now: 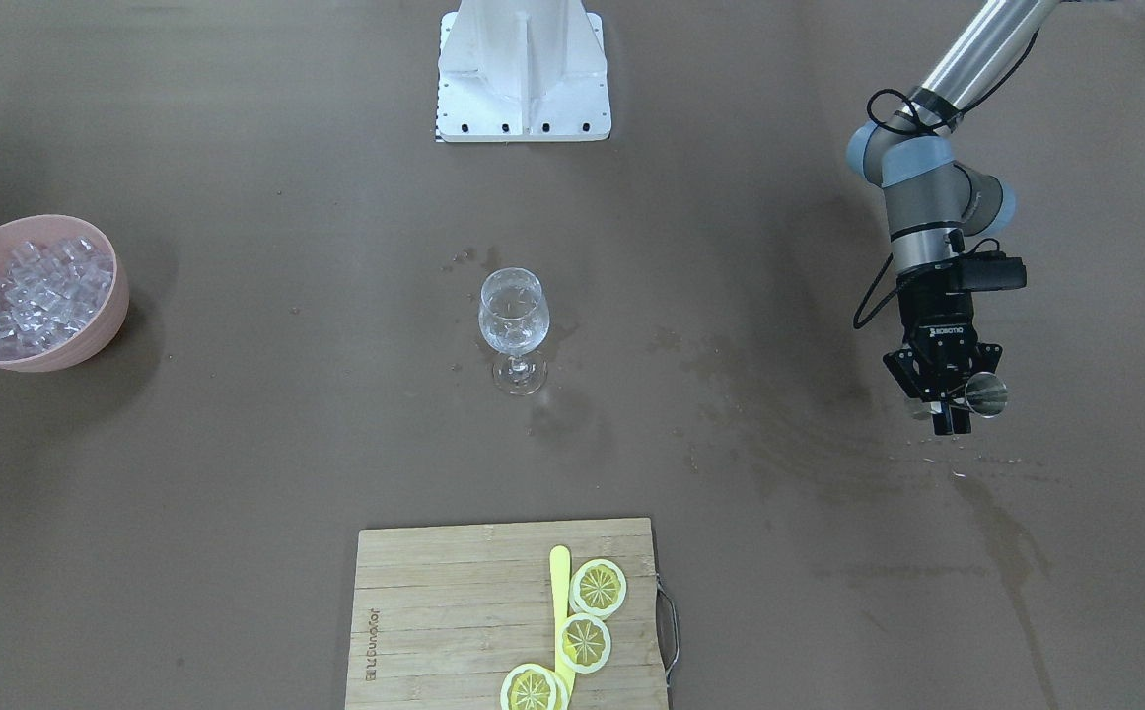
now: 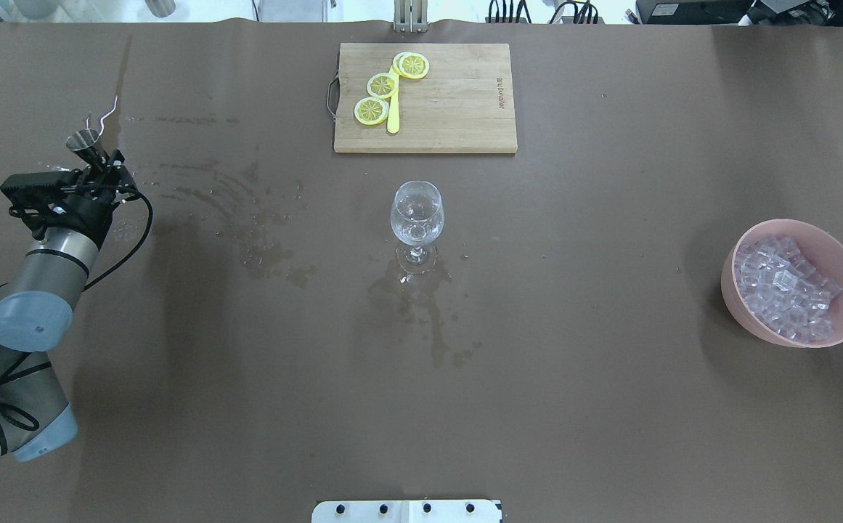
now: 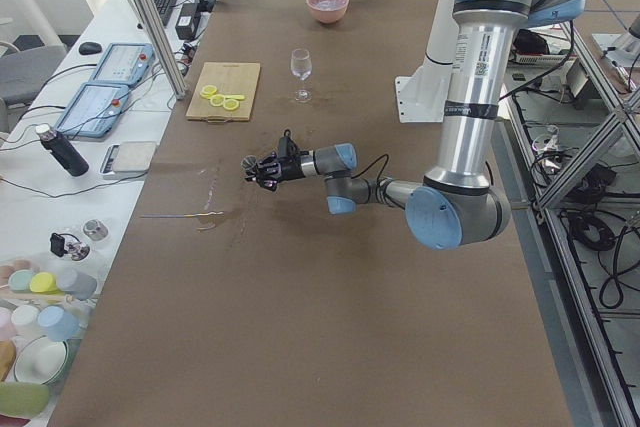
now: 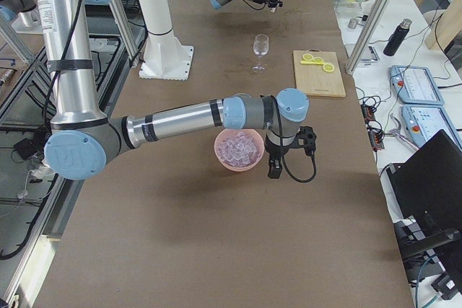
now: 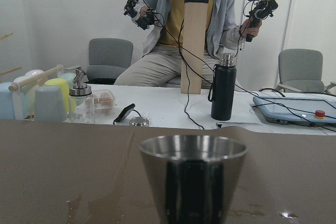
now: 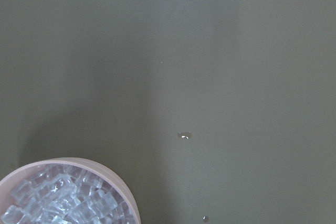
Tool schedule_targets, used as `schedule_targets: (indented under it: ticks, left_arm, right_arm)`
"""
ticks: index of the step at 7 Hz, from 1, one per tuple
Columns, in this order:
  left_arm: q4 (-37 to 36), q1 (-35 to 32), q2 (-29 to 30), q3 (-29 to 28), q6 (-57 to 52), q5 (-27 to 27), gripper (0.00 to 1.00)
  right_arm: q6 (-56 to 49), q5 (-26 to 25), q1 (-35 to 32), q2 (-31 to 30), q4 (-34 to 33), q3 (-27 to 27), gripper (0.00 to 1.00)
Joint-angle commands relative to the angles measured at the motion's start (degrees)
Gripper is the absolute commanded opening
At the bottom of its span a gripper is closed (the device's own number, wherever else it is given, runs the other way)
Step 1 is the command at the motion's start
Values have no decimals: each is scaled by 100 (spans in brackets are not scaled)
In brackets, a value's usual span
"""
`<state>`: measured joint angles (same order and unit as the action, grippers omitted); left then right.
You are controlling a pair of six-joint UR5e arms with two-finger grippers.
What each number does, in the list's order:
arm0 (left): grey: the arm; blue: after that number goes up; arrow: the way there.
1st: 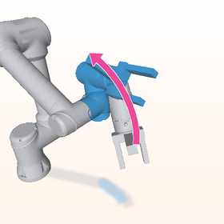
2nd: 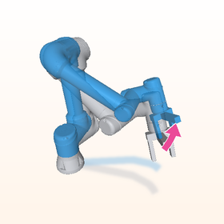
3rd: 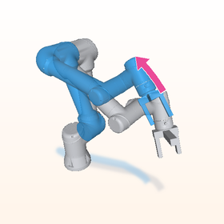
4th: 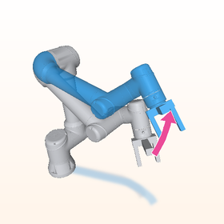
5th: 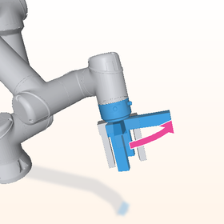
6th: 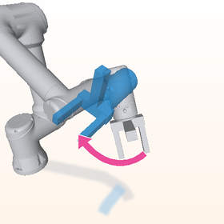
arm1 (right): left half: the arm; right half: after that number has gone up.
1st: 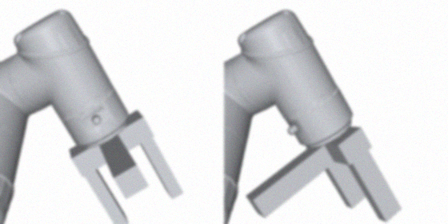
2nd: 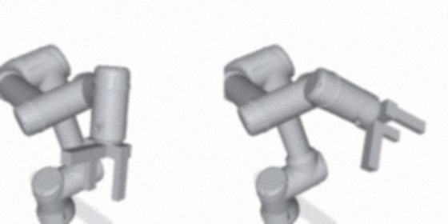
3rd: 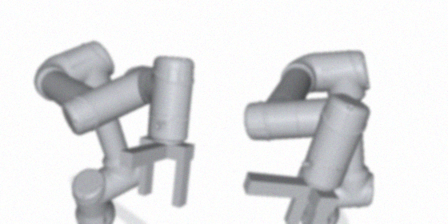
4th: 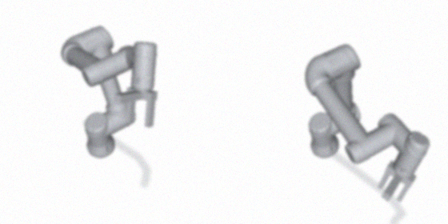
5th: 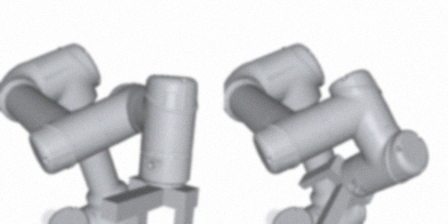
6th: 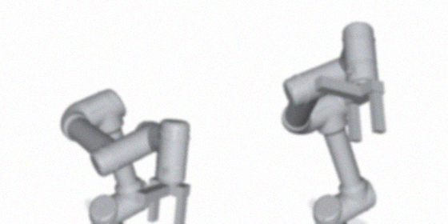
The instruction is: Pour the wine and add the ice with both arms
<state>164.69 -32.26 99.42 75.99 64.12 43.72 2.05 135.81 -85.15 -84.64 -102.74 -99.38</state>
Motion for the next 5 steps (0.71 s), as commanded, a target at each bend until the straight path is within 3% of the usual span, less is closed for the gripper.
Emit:
schedule_targets:
  ticks: [1, 5]
  left_arm:
    - [281, 70, 51, -312, 57, -83, 0]
    - [230, 141, 148, -357, -39, -48, 0]
  right_arm:
    - [6, 7, -1, 0, 0, -3, 100]
    - [-2, -2, 7, 0, 0, 24, 100]
